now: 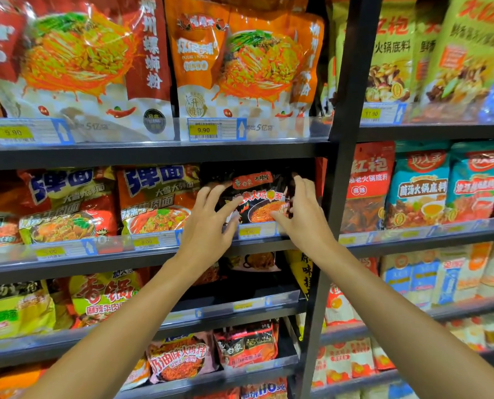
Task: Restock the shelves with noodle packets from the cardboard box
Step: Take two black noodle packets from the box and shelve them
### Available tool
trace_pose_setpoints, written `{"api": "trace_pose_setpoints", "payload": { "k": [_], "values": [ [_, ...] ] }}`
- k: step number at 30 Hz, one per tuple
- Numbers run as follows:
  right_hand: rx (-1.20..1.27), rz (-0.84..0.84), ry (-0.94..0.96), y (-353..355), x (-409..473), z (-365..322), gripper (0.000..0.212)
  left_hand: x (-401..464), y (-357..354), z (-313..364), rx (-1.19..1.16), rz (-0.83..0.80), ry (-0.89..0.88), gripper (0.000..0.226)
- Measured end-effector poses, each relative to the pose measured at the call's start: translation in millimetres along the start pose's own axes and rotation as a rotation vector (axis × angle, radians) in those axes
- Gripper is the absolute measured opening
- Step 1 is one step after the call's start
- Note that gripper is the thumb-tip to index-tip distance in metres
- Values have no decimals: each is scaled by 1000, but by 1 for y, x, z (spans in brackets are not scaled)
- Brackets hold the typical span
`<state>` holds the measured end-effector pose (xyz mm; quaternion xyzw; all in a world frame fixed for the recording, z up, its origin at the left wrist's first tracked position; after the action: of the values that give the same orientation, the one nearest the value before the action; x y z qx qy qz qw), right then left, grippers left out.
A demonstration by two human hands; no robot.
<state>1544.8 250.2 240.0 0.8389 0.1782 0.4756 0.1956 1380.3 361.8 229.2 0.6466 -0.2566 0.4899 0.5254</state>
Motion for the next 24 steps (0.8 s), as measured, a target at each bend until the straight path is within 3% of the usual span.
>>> {"api": "trace_pose_setpoints", "payload": {
  "k": [2,4,7,15,20,24],
  "values": [
    [-49,119,176,13,-13,-9,77,0,-2,-1,23,-72,18,40],
    [-124,160,346,16,-30,-16,56,-5,-5,0,25,-150,22,43],
    [-220,89,357,5,-44,-5,35,-13,-7,1,11,-232,20,47],
    [-359,-46,399,-13,-29,-12,46,-5,1,-4,57,-232,-16,47],
    [-327,17,365,2,-21,-4,43,-11,-9,7,15,-325,-27,52],
    [-248,-5,420,-8,-32,-10,47,-13,-6,20,78,-222,-57,52]
  ]
}}
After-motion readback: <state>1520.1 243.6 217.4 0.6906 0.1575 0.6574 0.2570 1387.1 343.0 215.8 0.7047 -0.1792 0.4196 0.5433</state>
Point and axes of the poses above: each hand's wrist, its own x-axis towards the middle knuckle, its own y-axis out of the back of the hand, z = x × y, the point moved 6 cm from there along x, towards the middle knuckle, and after that the axes turned 9 degrees about z, right-handed, at the moved point
